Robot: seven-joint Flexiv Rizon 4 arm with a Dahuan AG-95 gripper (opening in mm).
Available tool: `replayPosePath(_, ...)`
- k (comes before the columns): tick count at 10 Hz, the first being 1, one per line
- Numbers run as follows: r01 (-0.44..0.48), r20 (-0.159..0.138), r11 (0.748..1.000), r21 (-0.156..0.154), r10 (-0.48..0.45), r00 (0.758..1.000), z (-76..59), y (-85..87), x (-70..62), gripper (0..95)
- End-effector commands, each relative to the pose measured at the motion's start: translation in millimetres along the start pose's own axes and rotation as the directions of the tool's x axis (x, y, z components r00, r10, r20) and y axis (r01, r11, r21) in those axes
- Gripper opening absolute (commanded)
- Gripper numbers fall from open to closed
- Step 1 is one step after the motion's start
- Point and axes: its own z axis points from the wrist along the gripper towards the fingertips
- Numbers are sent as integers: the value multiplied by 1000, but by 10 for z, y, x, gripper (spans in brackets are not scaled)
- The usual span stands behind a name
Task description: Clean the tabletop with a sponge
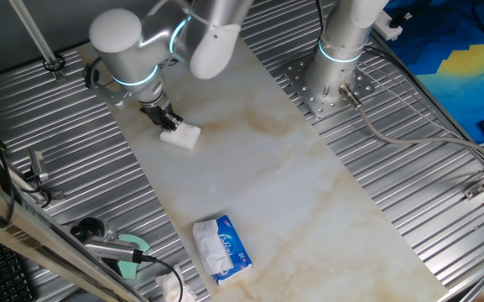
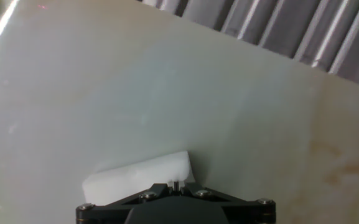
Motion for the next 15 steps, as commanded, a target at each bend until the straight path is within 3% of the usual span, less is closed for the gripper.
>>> replayPosePath(1,8,4,1000,-5,-8,1000,-4,-26,-34,0)
replayPosePath(6,-1,26,999,-35,2,1000,18,-2,-57,0)
replayPosePath(15,2,32,999,-35,-1,999,35,16,-69,0)
